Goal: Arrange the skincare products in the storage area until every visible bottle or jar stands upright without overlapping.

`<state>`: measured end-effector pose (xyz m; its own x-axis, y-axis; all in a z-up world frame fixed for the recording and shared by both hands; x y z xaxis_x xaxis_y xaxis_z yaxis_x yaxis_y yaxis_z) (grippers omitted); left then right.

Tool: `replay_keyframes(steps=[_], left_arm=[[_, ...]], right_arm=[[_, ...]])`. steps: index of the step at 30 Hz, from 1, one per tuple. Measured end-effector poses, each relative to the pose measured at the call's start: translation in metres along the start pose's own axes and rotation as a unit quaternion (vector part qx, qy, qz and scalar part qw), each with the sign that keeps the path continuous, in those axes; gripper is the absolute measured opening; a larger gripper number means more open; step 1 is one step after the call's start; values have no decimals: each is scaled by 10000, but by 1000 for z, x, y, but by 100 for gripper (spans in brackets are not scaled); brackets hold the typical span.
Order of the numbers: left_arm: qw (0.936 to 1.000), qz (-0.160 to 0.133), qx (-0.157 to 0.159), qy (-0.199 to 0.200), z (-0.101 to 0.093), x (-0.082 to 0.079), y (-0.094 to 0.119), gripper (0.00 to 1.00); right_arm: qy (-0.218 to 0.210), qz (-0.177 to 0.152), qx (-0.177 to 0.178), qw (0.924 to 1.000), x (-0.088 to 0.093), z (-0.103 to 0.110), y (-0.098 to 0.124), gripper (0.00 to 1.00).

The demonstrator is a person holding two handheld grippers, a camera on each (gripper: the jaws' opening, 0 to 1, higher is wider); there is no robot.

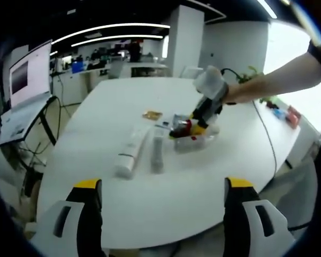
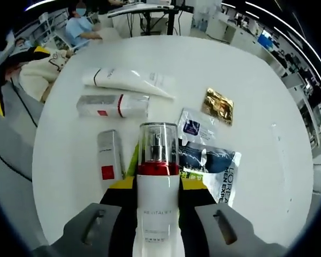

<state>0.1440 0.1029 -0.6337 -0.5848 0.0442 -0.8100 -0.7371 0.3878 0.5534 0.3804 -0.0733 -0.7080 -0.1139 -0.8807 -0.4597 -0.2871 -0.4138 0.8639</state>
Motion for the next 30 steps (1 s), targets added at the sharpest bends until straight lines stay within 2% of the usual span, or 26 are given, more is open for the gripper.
replay_keyframes(steps=[9,21,30], left_arm=[[10000,-8,11,26,-1,0,0,86],[10000,-31,38,6,-1,-1,0,86],[9999,-56,84,8,-2,-2,0,86]], right_arm=[[-165,-169,184,9996,4,-6,9,28],[-599,-365,344,9969,11,-14,22,28],[-893,-470,465,9938,14,-11,43,28]])
Point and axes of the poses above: the point that each gripper's makers call its tool centre point, and the gripper's own axes: y roughly backward along the fingers, z roughly to its left, x roughly out of its underside, the point moved 5 cm from there along y, roughly backward along the fingers, and after that the axes turned 10 degrees about x, right-handed, at the moved point
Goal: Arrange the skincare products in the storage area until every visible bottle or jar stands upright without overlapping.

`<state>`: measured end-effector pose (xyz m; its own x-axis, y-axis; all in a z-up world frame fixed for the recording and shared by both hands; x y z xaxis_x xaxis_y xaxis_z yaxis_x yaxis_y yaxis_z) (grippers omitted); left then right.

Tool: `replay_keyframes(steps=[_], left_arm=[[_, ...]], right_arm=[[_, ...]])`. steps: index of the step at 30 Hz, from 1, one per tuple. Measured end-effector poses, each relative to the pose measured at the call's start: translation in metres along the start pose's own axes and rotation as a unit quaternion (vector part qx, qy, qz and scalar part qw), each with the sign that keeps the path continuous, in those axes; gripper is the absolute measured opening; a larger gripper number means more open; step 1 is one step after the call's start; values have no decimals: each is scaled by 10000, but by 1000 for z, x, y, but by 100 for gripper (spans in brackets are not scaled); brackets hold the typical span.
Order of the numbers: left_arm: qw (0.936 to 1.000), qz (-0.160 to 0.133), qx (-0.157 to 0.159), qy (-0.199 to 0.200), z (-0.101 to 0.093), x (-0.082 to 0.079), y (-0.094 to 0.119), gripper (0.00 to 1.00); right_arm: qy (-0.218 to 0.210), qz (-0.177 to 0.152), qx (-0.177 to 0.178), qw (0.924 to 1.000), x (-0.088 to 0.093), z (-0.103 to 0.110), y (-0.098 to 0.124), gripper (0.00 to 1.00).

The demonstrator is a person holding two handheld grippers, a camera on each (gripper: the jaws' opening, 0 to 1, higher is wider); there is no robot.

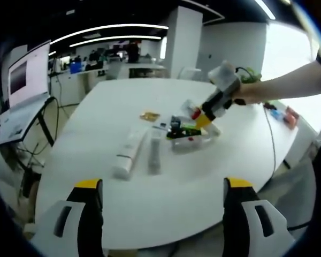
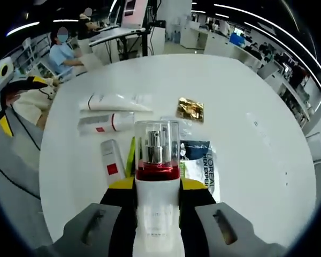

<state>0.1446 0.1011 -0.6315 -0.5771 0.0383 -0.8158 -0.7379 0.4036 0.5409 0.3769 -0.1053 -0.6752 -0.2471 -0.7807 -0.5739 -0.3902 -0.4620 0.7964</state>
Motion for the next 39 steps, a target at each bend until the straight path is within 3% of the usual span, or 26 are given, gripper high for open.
replay_keyframes(steps=[12,18,29,32,36,39], left_arm=[[9995,-150,28,263,4,-1,2,85],[9998,-104,54,146,2,-1,2,85],[9998,-142,89,136,1,-1,3,85],[9998,-133,94,121,0,-1,3,85],[9998,-108,119,82,-2,-1,3,85],[9999,-81,140,60,-2,-1,2,85]], right_arm=[[-475,-215,312,9982,18,-6,18,28],[-1050,-462,469,9923,27,-9,30,28],[-1221,-899,1011,9833,35,-2,48,28],[-1346,-1067,1184,9780,37,-1,52,28],[-1718,-1398,1447,9644,45,1,63,28],[-1840,-1465,1540,9597,52,1,66,28]])
Point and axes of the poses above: the point that each gripper's makers call its tool centre point, and the gripper's own axes: y roughly backward along the fingers, z roughly to its left, x roughly out of its underside, the point moved 5 cm from there along y, roughly backward along the fingers, and after that the axes turned 10 degrees about x, right-handed, at the moved point
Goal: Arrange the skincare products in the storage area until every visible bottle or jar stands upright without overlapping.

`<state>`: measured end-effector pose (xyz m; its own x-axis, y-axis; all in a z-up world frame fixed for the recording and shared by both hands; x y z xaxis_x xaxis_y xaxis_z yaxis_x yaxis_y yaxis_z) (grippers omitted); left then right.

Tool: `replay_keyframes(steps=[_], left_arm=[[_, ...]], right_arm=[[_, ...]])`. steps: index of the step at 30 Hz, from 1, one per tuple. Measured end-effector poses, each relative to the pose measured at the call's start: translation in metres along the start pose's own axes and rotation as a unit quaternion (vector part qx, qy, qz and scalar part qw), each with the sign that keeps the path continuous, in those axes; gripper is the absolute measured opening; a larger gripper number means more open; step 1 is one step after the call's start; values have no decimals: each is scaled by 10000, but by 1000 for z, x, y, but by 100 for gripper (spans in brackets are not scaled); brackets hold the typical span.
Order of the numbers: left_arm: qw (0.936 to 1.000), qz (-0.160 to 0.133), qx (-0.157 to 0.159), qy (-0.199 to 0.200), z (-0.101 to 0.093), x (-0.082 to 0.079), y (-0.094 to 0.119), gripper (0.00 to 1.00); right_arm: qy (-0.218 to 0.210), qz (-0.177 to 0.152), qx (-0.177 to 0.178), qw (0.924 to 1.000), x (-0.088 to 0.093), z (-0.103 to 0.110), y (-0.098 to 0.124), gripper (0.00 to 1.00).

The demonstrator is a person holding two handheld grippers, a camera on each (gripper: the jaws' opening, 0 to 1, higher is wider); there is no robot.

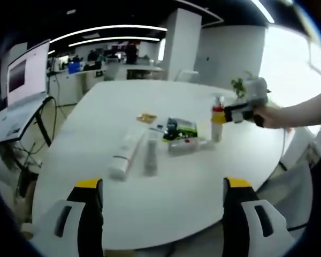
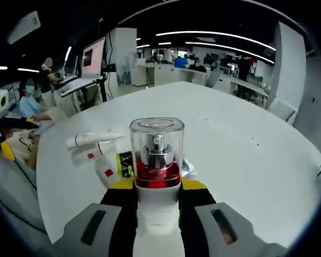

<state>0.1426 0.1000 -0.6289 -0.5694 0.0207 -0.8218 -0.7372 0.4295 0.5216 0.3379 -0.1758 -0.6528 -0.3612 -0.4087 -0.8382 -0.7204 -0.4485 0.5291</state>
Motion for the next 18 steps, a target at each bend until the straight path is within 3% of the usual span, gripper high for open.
replay_keyframes(steps=[18], left_arm=[[9999,83,92,-76,-4,1,-1,85]], right_arm=[[-417,-77,513,9978,18,3,22,28]])
Point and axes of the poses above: the point that each gripper's makers call its tool centre point, and the gripper's own axes: y roughly backward along the fingers, z roughly to its left, x roughly out of its underside, the point moved 5 cm from there along y, roughly backward along the fingers, and after that the axes turned 10 degrees about x, right-handed, at the moved point
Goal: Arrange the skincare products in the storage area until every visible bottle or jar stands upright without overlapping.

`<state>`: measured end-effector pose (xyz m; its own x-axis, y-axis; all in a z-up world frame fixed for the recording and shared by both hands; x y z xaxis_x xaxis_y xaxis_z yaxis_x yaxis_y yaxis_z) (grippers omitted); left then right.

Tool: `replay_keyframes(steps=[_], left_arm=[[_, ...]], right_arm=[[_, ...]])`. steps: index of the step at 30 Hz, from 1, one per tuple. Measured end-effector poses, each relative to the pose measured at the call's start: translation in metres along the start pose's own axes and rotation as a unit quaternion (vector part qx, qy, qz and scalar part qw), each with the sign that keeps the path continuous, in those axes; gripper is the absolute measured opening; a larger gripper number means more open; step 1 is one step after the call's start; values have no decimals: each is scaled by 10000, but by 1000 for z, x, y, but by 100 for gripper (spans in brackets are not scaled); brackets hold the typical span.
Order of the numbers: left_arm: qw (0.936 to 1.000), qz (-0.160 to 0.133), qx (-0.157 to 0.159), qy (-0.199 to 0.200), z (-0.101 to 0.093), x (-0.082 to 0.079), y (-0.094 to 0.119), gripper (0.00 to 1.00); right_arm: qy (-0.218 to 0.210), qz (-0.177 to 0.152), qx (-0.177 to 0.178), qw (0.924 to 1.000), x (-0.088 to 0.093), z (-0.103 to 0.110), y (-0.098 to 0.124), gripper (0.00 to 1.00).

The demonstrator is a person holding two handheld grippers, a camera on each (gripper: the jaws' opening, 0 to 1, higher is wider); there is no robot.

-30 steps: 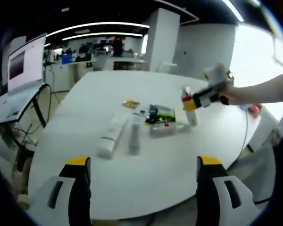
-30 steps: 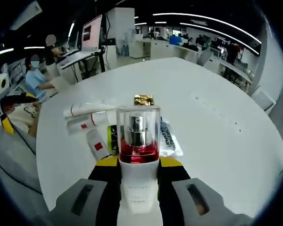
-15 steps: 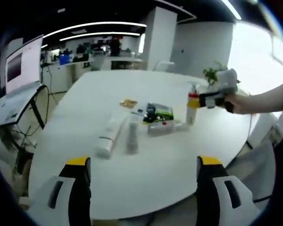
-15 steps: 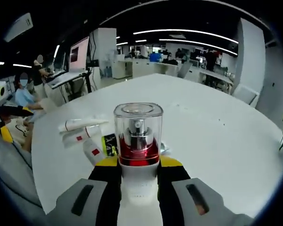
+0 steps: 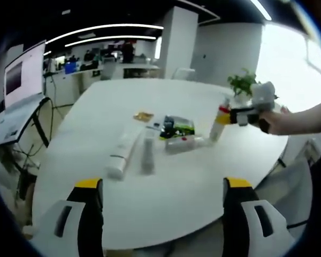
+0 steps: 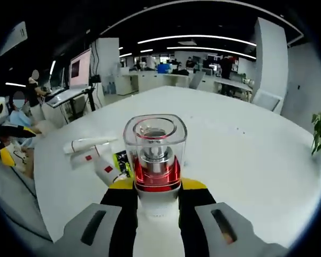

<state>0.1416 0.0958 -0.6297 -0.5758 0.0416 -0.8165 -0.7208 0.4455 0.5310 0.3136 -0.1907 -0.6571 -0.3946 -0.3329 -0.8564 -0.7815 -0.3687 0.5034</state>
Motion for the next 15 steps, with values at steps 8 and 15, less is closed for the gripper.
replay_keyframes(steps=[8,15], left_arm=[[10000,10,40,-12,-2,0,0,85],[10000,36,86,-25,-3,0,-1,85]], right_arm=[[-40,13,8,10000,3,4,4,28],[-48,13,-12,10000,6,18,14,28]])
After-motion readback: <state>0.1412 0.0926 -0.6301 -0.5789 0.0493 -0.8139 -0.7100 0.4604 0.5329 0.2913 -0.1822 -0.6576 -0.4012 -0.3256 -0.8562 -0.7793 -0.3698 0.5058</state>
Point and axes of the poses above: the point that each gripper's makers call its tool centre point, and the gripper's own axes: y roughly backward along the fingers, z roughly to its left, x roughly out of its underside, the point moved 5 cm from there along y, roughly backward along the fingers, and after that the axes turned 10 degrees about x, right-handed, at the moved point
